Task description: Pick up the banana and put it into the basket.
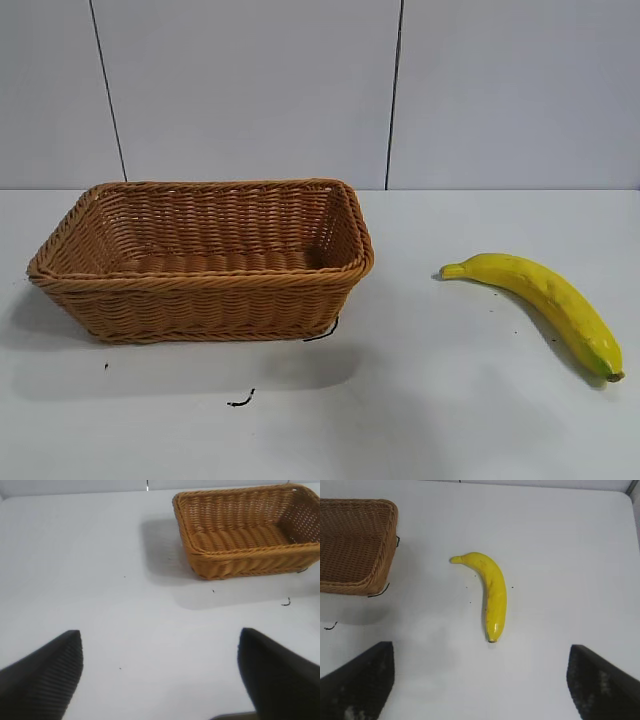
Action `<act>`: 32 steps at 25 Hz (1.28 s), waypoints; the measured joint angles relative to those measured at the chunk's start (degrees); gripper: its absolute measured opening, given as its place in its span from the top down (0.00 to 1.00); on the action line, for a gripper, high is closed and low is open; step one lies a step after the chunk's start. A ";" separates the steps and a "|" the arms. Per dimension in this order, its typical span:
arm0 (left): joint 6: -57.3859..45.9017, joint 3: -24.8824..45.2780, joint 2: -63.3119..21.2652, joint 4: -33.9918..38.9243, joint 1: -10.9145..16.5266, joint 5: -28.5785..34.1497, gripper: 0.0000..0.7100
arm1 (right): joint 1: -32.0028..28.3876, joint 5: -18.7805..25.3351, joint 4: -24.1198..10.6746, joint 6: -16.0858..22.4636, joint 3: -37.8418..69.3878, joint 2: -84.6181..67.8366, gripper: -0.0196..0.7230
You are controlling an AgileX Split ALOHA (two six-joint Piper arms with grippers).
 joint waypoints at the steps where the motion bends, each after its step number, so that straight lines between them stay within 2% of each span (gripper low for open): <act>1: 0.00 0.00 0.00 0.00 0.00 0.00 0.11 | 0.00 0.00 0.00 -0.10 -1.76 2.77 0.12; 7: 0.00 0.00 0.00 0.00 0.00 0.00 0.11 | 0.00 1.11 0.71 -2.73 -12.26 20.91 0.12; 15: 0.00 0.00 0.00 0.00 0.00 0.00 0.11 | 0.00 2.63 1.47 -5.73 -23.13 36.81 0.12; 23: 0.00 0.00 0.00 0.00 0.00 0.00 0.11 | 0.40 2.57 1.50 -6.39 -23.91 44.83 0.12; 27: 0.00 0.00 0.00 0.00 0.00 0.00 0.11 | 2.87 2.39 1.00 -6.91 -23.91 48.15 0.12; 32: 0.00 0.00 0.00 0.00 0.00 0.00 0.11 | 6.01 1.02 -2.79 -6.95 -23.98 53.09 0.12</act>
